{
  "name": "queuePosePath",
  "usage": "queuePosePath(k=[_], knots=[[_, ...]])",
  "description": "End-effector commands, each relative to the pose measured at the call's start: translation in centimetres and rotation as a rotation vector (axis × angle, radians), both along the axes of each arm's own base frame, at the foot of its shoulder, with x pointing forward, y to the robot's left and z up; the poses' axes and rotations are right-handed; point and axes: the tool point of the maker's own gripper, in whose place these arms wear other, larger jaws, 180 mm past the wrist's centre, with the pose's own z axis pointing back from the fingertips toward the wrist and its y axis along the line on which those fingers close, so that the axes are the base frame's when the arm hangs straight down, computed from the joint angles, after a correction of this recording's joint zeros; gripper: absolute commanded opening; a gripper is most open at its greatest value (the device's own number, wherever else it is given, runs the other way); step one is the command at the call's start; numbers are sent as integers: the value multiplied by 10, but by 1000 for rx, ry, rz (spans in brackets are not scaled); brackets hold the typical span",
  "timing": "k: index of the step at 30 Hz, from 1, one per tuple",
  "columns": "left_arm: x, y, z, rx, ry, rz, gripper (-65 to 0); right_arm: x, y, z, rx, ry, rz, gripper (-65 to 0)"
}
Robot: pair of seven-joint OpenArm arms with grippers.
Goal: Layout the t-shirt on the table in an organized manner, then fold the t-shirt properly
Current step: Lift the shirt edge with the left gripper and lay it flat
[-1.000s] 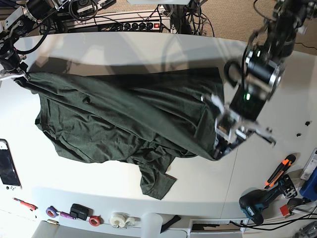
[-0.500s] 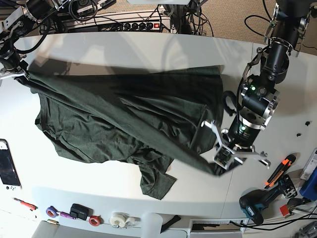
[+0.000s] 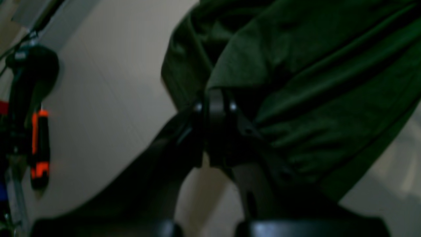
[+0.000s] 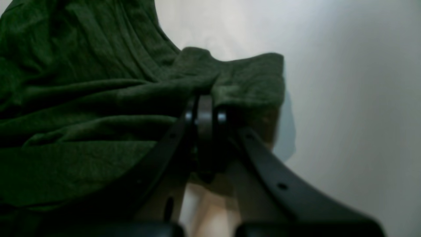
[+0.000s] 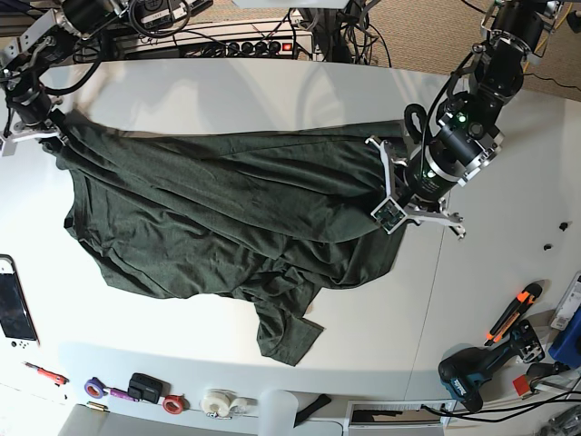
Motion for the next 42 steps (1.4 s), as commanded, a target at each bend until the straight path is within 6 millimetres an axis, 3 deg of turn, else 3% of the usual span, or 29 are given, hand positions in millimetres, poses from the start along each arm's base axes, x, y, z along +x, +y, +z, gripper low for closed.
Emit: queuePosePath(k=[1,5,10,14,18,28,37,42], knots=[[6,6,12,21,-42,-4,-650,7,-9,16,-40,-45,-3,-650],[6,15,20,32,-69,-1,-650,5,-15,17,-71,-34,-13,-650],[-2,-9,76,-111,-219,-61,-650,5,-17,17,-85,-33,-19,-650],[-10,-21,96,-158,-254,-94,-650,4,-18,16,-90,-25,-20,-650],[-18,-22,85,-162,-210,-95,-650,3,-18,15,-95,-16,-21,-650],[-59,-6,22,-27,-4,-77,-650,4,-19,16,-98,-23,-23,-650],[-65,0,12,-4,20,-46,-650,4,-19,16,-98,-22,-23,-650],[-56,11,15,15,-23,19,-470,3,-19,16,-97,-21,-23,-650]])
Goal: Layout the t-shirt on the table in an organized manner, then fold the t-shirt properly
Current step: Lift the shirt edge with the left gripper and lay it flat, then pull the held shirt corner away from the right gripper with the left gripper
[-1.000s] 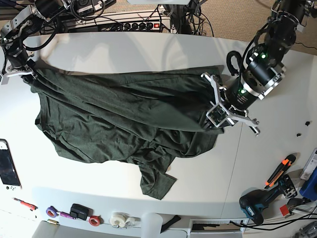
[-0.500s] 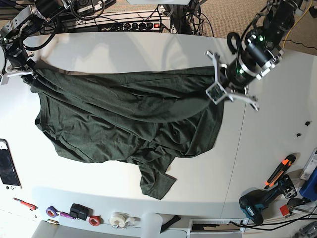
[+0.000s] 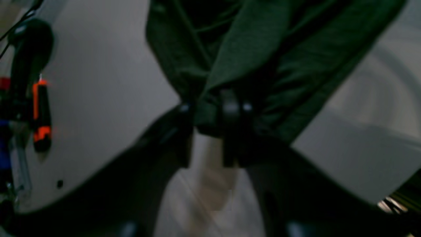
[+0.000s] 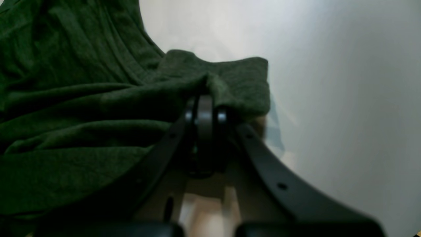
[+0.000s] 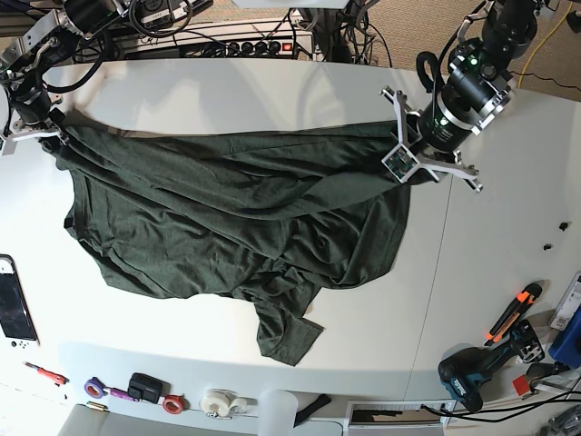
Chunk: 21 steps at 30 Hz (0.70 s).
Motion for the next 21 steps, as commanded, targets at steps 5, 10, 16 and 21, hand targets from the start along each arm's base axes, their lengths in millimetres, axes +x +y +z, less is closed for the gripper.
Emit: queuePosePath(k=[5,10,16,21], knots=[[-1,1,3,-15,11,5,-408,7,-10,18,-44,-44,-2,-650],[-30,-15,-14,-25,113,-112,-373,7,-10,18,-44,-44,-2,-650],[-64,-31,-27,-55,185,-228,-303,7,-10,18,-43,-46,-2,-650],[-44,-10,-26,-22,133,-77,-303,7,-10,18,-42,-45,-1,-650]])
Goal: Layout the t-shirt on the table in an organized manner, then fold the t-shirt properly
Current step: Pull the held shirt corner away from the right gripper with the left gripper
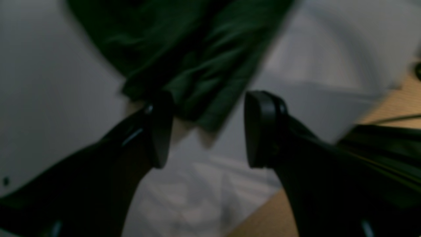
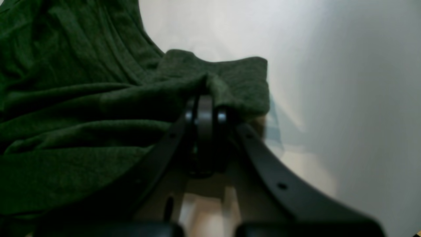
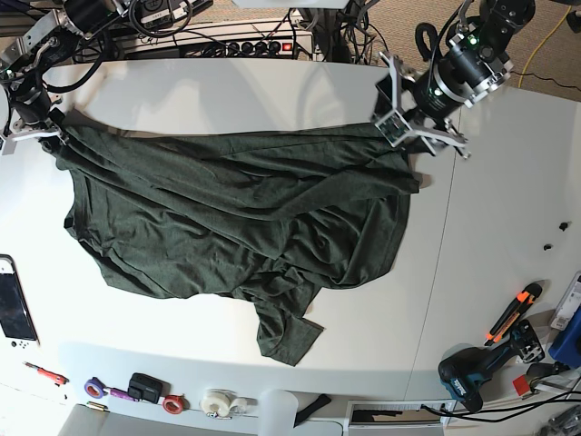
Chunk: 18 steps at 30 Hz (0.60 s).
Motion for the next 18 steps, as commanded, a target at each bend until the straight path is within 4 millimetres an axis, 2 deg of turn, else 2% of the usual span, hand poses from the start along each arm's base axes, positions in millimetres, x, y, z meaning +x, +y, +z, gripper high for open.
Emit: queuePosePath(k=[1,6,8,14,18], knots=[[4,1,4,0,-29,-4,-303,7,-10,18,-42,-45,-1,-650],[-10,4,-30,55,47,-113,-303,7,-10,17,-41,-43,-1,-650],[-7,8,-37,77,27,-123,-303,7,-10,17,-41,-43,-1,-650],[7,12,-29,111,-69,-171,-304,7,-10,17,-41,-43,-1,-650],[2,7,-26,157,-129,-313,-304,7,-10,18,-42,-44,-1,-650]])
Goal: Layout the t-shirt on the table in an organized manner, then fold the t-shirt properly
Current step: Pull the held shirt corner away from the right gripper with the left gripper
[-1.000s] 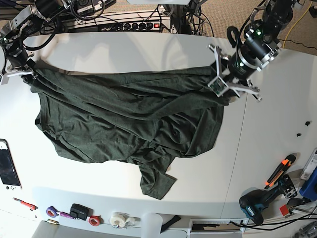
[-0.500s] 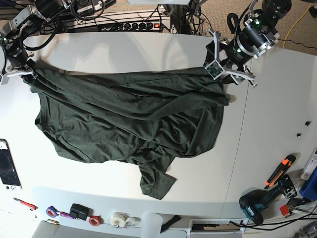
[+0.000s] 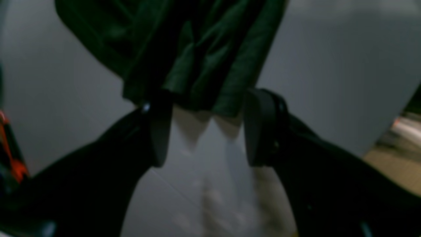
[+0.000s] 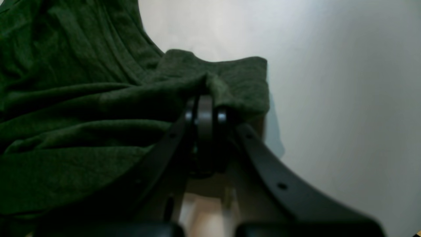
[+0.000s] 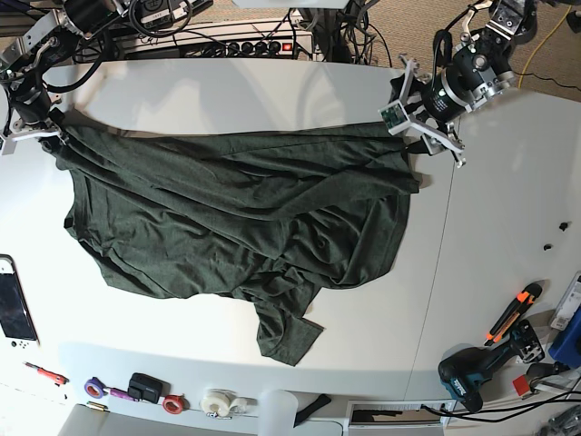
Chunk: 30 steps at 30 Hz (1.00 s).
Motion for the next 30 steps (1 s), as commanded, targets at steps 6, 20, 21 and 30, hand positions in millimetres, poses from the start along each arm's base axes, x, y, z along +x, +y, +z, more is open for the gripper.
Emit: queuePosePath(k=[6,20,21,30], knots=[[11,0,10,48,-114,-16,-305,7,-10,17,-42,-44,0,-650],[8,15,-27,97,-79,-30,-305,7,-10,17,-41,-44,0,-650],[10,19,-31,109,-89,-26,-305,7,-10,17,-41,-44,0,-650],[30,28,-29,128,-150,20,-304,7,-10,17,-42,-45,0,-650]])
